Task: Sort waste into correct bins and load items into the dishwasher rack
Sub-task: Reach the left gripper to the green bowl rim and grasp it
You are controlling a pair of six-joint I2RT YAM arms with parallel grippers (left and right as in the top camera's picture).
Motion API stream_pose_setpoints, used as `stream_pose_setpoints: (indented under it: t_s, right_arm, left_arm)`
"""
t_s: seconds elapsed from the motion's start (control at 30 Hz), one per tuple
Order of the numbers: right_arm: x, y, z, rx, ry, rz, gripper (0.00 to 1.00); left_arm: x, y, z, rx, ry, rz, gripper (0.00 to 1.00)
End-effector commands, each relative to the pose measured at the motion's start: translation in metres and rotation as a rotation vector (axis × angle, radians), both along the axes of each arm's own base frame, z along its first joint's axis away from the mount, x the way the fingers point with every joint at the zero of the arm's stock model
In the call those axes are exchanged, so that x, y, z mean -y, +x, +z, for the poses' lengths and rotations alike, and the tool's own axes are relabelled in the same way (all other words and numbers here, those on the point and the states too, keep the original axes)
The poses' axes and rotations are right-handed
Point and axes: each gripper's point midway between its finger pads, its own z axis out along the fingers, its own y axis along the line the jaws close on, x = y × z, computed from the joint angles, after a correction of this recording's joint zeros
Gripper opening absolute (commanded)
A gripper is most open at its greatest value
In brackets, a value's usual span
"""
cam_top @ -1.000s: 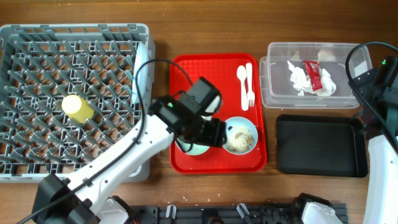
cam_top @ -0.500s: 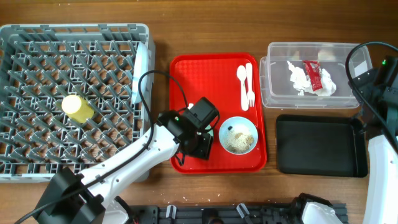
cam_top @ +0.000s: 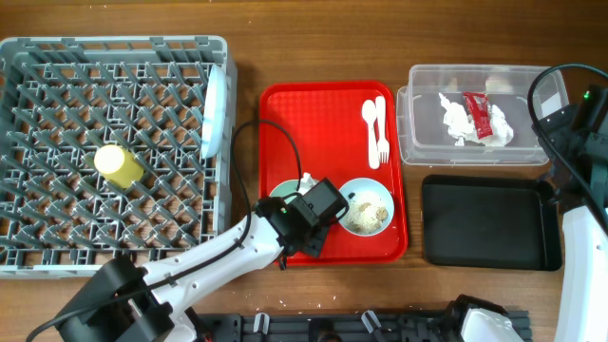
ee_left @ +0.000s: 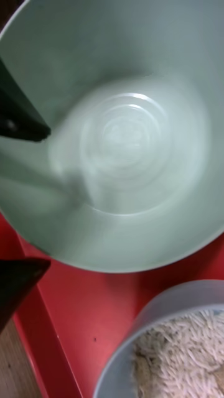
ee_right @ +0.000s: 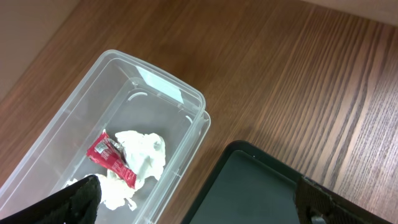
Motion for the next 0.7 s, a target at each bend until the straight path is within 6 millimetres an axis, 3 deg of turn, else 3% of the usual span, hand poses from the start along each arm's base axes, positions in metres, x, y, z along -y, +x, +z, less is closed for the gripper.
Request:
stream_pose_setpoints:
  t_s: [0.0, 0.07, 0.1, 0.2, 0.27, 0.37, 0.47, 0.67]
  right_arm:
    - [0.001, 0.0, -0.001, 0.004, 0.004, -0.013, 1.0]
    - [0.001, 0.0, -0.001, 0.004, 0.004, -0.013, 1.0]
    - [0.001, 0.0, -0.001, 0.004, 0.004, -0.013, 1.0]
    - [0.001, 0.0, -0.001, 0.004, 0.004, -0.013, 1.0]
    - [0.001, 0.0, -0.001, 0.004, 0.004, -0.013, 1.0]
    - [0.001, 0.0, -0.001, 0.004, 0.004, -0.013, 1.0]
    - [0.001, 0.0, -0.001, 0.004, 0.004, -0.013, 1.0]
    - [0.001, 0.0, -0.001, 0.004, 0.004, -0.013, 1.0]
  left_arm:
    - [-0.003, -0.008, -0.007, -0.032, 0.006, -0.016, 0.54]
    - [-0.002, -0.007, -0.007, -0.03, 0.005, -0.015, 0.33]
    - [-0.002, -0.007, -0.007, -0.028, 0.001, -0.015, 0.29]
    - [-0.001, -0.007, -0.007, -0.03, 0.0, -0.016, 0.34]
    - [0.002, -0.011, -0.008, -0.053, -0.018, -0.019, 0.26]
    - [0.003, -0.011, -0.007, -0.05, -0.021, -0.019, 0.22]
    - [0.009, -0.006, -0.005, -0.031, -0.049, -0.012, 0.06]
    - [0.026, 0.005, 0.016, 0.01, -0.128, 0.0, 0.04]
